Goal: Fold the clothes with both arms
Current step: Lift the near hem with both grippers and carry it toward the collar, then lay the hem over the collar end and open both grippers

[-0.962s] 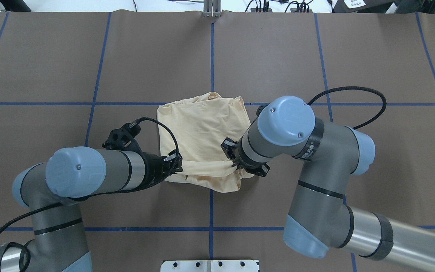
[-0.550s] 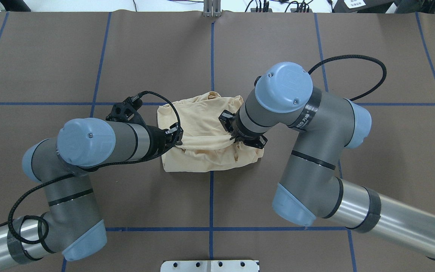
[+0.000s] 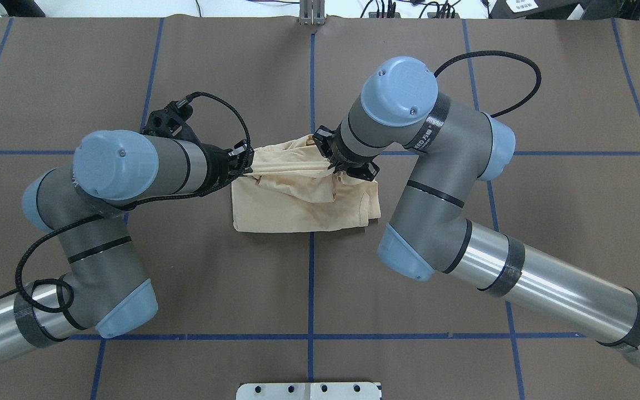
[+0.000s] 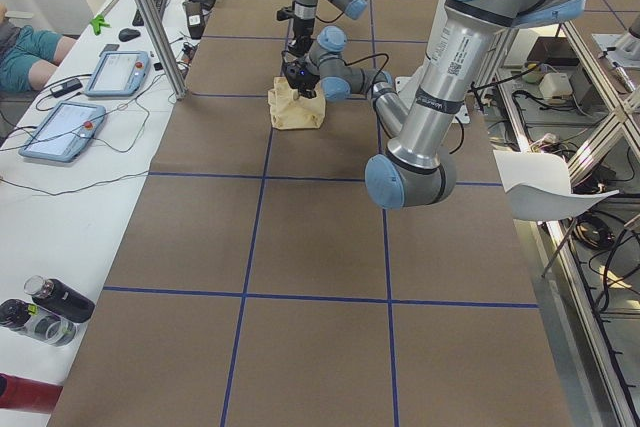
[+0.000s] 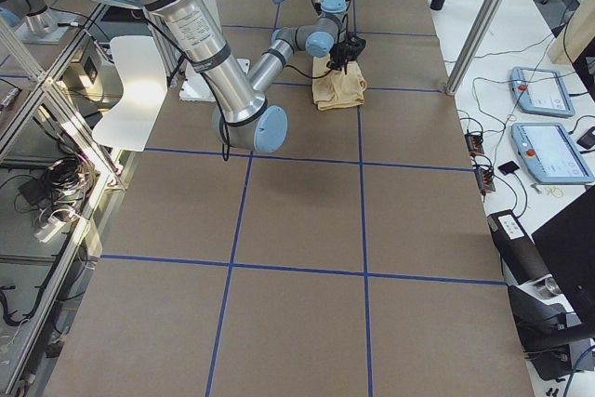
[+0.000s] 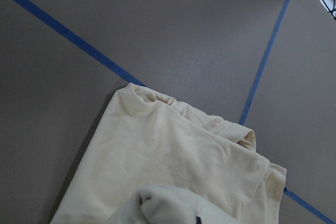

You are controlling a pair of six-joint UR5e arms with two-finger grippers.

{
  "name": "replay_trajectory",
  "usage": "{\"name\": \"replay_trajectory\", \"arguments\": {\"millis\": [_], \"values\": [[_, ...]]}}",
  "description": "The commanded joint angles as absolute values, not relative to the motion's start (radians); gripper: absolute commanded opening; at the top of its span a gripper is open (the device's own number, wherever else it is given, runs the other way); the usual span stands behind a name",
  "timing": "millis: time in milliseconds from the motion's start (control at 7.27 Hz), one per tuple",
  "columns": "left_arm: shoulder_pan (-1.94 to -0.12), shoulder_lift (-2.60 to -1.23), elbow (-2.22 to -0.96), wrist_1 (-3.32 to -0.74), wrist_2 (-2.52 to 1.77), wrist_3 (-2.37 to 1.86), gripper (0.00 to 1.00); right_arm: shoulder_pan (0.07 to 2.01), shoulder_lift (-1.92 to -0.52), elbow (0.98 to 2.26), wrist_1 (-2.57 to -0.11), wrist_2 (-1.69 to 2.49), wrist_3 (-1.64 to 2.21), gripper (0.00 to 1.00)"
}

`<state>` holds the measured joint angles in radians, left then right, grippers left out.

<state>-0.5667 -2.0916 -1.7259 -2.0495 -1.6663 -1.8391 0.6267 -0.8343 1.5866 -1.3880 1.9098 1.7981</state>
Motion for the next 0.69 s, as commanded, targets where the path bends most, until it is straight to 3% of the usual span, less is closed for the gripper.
{"name": "replay_trajectory", "arguments": {"millis": [0,550], "values": [[-0.568,-2.114,-1.657,-2.092,-1.664,-1.841,0.00,0.630,-0.768,1.502,-1.367,1.908,1.795,0.00],[-0.568,-2.115,-1.634,-2.105,-1.663,-1.841,0.00,0.641,-0.730,1.410,-1.359,1.907,1.793,0.00]]}}
